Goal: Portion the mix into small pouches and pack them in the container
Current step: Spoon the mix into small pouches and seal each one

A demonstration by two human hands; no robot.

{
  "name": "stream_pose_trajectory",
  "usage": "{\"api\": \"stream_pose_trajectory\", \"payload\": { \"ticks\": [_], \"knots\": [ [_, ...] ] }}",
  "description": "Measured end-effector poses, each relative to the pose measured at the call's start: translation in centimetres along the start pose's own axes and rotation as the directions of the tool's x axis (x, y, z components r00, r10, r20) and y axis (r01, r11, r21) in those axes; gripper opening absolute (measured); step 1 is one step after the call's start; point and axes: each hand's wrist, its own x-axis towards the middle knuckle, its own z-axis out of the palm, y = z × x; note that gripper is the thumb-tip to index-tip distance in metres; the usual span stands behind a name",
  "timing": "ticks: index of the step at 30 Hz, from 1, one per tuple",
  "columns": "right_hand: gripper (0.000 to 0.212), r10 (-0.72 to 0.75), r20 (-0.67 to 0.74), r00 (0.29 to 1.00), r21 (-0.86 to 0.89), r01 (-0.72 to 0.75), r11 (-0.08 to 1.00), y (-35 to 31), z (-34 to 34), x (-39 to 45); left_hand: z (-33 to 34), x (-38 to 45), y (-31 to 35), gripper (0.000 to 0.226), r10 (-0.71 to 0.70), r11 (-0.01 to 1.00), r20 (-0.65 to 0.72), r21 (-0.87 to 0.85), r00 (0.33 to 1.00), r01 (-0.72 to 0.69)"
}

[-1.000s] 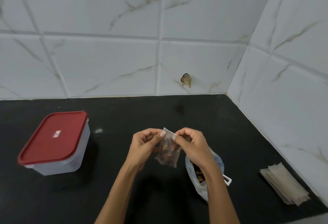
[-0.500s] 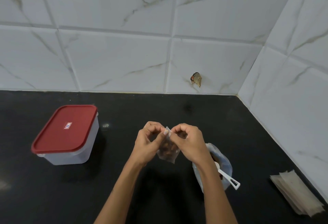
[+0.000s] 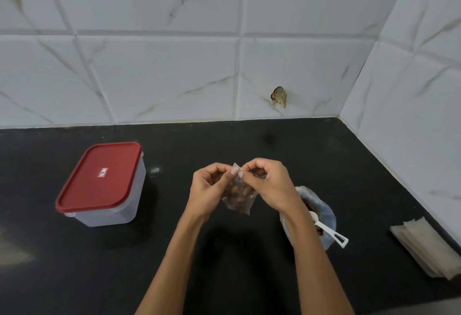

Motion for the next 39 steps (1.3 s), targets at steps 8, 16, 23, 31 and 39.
{"api": "stream_pose_trajectory", "payload": {
  "ticks": [8, 16, 23, 31, 39],
  "knots": [
    [0.007, 0.045, 0.008, 0.999, -0.047, -0.044, 0.998, 0.6, -0.5, 0.0, 0.0, -0.1, -0.7, 0.017, -0.011, 1.000, -0.003, -0.019, 1.000, 0.011],
    [0.011, 0.020, 0.050, 0.999, -0.109, -0.015, 0.994, 0.9, -0.4, 0.3, 0.2, 0.1, -0.5, 0.018, -0.060, 0.997, 0.080, -0.034, 0.995, 0.063],
    [0.008, 0.002, 0.016, 1.000, -0.080, -0.001, 0.997, 1.4, -0.1, -0.1, -0.1, 0.1, -0.6, 0.012, -0.004, 1.000, 0.018, 0.010, 1.000, 0.004],
    [0.007, -0.041, 0.016, 0.999, -0.132, 0.042, 0.990, 1.2, -0.1, -0.4, -0.3, -0.1, -0.8, 0.010, -0.041, 0.999, -0.002, -0.030, 0.999, 0.041],
    [0.004, -0.057, -0.013, 0.998, -0.088, 0.055, 0.995, 1.7, -0.2, -0.5, -0.5, -0.2, -0.5, 0.014, -0.027, 0.997, 0.082, -0.065, 0.996, 0.032]
  ]
}}
